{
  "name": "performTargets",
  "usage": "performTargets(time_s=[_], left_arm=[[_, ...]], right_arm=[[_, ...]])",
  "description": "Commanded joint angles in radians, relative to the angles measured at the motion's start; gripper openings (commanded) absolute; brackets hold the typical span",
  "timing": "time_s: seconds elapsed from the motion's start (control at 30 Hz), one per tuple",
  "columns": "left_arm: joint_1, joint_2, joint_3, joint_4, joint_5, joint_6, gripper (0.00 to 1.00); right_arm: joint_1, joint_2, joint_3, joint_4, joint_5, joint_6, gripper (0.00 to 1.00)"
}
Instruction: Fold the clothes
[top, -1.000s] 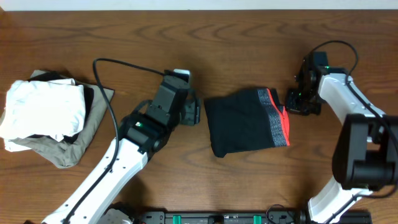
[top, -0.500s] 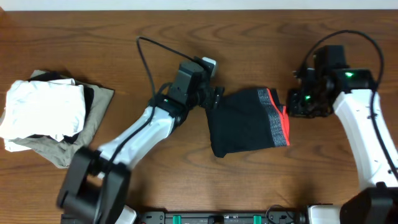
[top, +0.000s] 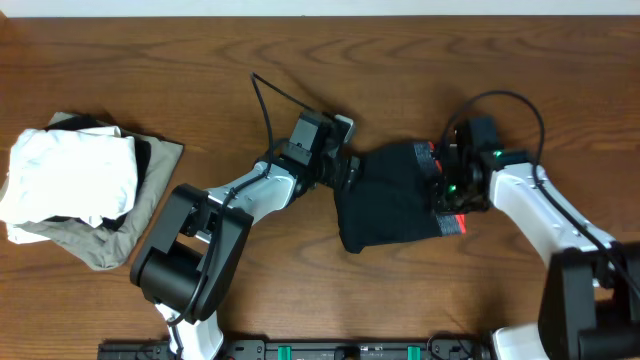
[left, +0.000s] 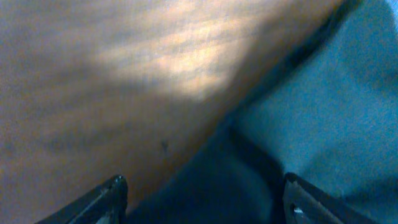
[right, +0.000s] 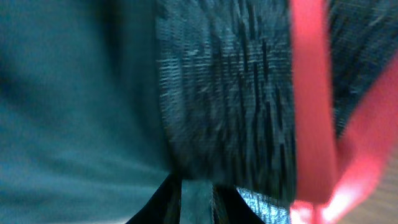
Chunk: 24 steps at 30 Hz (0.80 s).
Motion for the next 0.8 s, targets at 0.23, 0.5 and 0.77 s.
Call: performTargets(time_s=[0.23, 0.5, 0.77], left_arm=[[-0.038, 0.013, 0.0, -0.396, 0.153, -0.127, 0.64], [-0.117, 0.013, 0.0, -0.609, 0.16, -0.148, 0.44], [-0.08, -0.065, 0.0, -0.646, 0.076, -0.147, 0.38]], right_arm=[[0.006, 0.175, -0.055, 0.336, 0.005, 0.008, 0.26], [0.006, 0.196, -0.049, 0.599, 0.005, 0.008, 0.4], [0.005, 0.185, 0.048, 0.478, 0.005, -0.035, 0.44]])
